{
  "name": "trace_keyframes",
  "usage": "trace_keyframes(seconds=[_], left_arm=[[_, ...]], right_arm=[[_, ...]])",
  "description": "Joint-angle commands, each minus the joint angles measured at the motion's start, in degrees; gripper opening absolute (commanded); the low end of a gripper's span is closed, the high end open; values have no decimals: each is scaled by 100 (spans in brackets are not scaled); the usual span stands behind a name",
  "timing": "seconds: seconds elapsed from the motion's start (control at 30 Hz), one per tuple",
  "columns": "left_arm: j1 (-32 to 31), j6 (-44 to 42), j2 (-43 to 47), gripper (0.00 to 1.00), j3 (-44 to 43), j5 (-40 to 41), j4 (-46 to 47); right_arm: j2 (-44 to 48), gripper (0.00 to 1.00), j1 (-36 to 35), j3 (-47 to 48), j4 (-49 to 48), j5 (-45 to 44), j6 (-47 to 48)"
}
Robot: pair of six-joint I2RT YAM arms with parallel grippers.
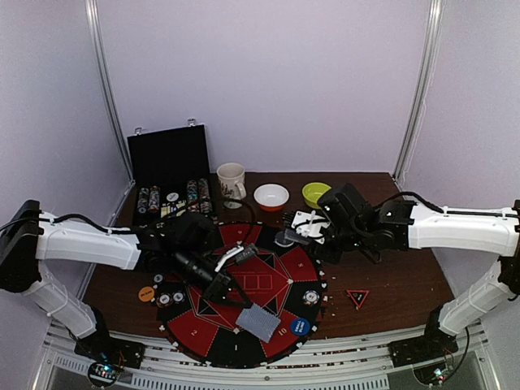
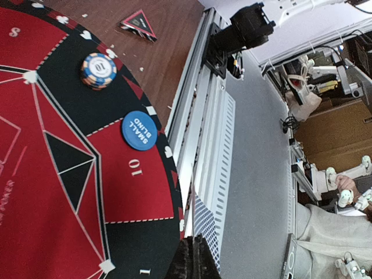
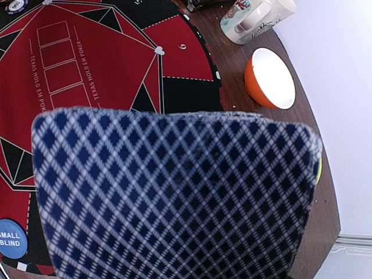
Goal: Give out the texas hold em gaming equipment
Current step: Place the poker card in the big blind area.
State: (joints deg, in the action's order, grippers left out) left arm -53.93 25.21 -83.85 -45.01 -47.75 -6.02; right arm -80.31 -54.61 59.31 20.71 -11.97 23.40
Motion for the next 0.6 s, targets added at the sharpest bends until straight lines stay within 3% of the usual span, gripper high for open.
trace_keyframes(seconds=[0.0, 0.27, 0.57], left_arm=[[-397, 10, -851, 0, -519, -13, 723], [-621, -21, -1742, 0, -884, -362, 859], [-735, -481, -2310, 0, -1209, -298, 201]], right_arm=[[196, 50, 18, -132, -17, 97, -133], [256, 50, 19, -170, 41, 116, -73], [368, 50, 13, -311, -32, 137, -98]])
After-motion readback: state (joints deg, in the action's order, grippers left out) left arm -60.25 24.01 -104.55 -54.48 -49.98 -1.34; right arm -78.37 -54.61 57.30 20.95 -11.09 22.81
